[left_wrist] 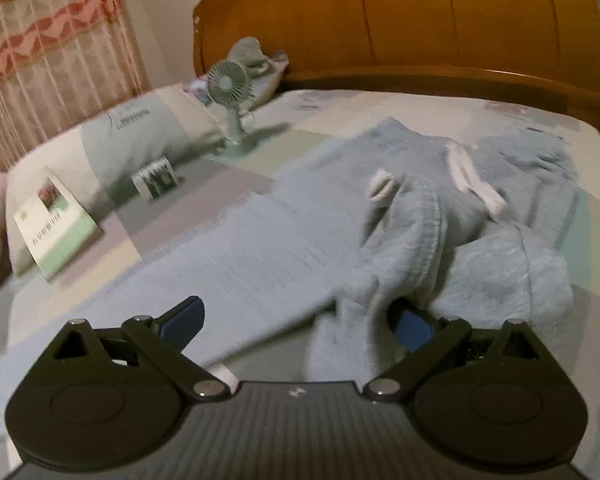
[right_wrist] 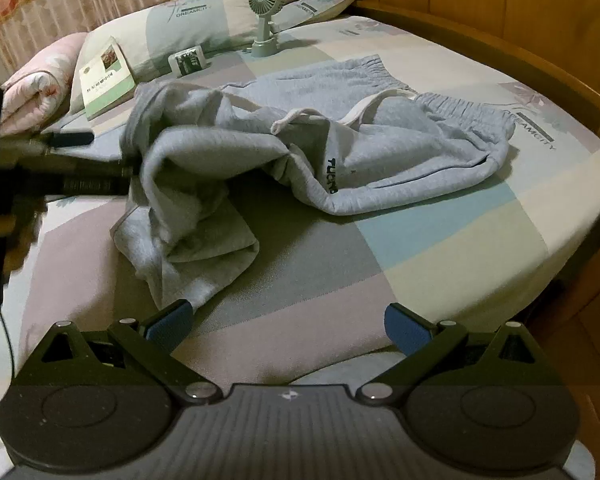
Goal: Fold clothes
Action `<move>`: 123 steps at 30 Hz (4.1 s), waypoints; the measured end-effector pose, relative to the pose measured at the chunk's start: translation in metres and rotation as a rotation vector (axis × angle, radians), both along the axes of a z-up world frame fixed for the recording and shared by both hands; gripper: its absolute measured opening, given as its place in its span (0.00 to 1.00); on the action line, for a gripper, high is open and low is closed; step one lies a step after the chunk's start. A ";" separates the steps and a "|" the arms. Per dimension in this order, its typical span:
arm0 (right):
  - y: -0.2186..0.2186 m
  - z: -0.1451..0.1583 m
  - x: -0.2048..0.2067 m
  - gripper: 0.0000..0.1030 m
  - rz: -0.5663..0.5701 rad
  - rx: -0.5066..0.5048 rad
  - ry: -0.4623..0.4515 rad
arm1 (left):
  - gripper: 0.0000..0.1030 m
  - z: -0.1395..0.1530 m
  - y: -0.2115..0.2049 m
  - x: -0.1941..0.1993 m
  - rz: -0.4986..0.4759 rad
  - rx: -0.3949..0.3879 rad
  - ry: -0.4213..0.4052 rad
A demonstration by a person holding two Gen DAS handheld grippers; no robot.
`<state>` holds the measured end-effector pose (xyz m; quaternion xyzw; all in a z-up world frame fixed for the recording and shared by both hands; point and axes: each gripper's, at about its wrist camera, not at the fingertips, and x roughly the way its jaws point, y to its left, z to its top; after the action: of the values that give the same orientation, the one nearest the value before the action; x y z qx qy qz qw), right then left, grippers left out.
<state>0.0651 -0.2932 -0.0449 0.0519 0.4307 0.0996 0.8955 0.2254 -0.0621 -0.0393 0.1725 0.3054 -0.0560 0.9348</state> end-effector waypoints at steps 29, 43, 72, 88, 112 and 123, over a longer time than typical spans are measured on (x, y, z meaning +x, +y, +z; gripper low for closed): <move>0.009 -0.006 0.023 1.00 0.001 0.004 0.046 | 0.96 -0.011 0.021 0.019 -0.087 0.000 0.092; 0.005 -0.002 0.003 1.00 0.003 0.016 0.020 | 0.96 -0.050 -0.036 -0.057 -0.318 -0.003 0.239; -0.019 -0.003 -0.013 1.00 -0.035 0.115 -0.012 | 0.96 -0.027 -0.019 -0.060 0.015 0.145 0.093; -0.029 -0.004 -0.018 1.00 -0.057 0.145 -0.020 | 0.96 -0.046 -0.084 -0.086 -0.201 0.122 0.178; -0.045 -0.005 -0.026 1.00 -0.069 0.203 -0.041 | 0.97 -0.059 -0.097 -0.084 -0.040 0.327 0.069; -0.043 -0.001 -0.032 1.00 -0.050 0.207 -0.058 | 0.98 -0.062 -0.089 -0.085 0.054 0.323 0.063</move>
<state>0.0335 -0.3359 -0.0454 0.1519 0.3906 0.1226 0.8996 0.1399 -0.1508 -0.1013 0.3102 0.3441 0.0137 0.8861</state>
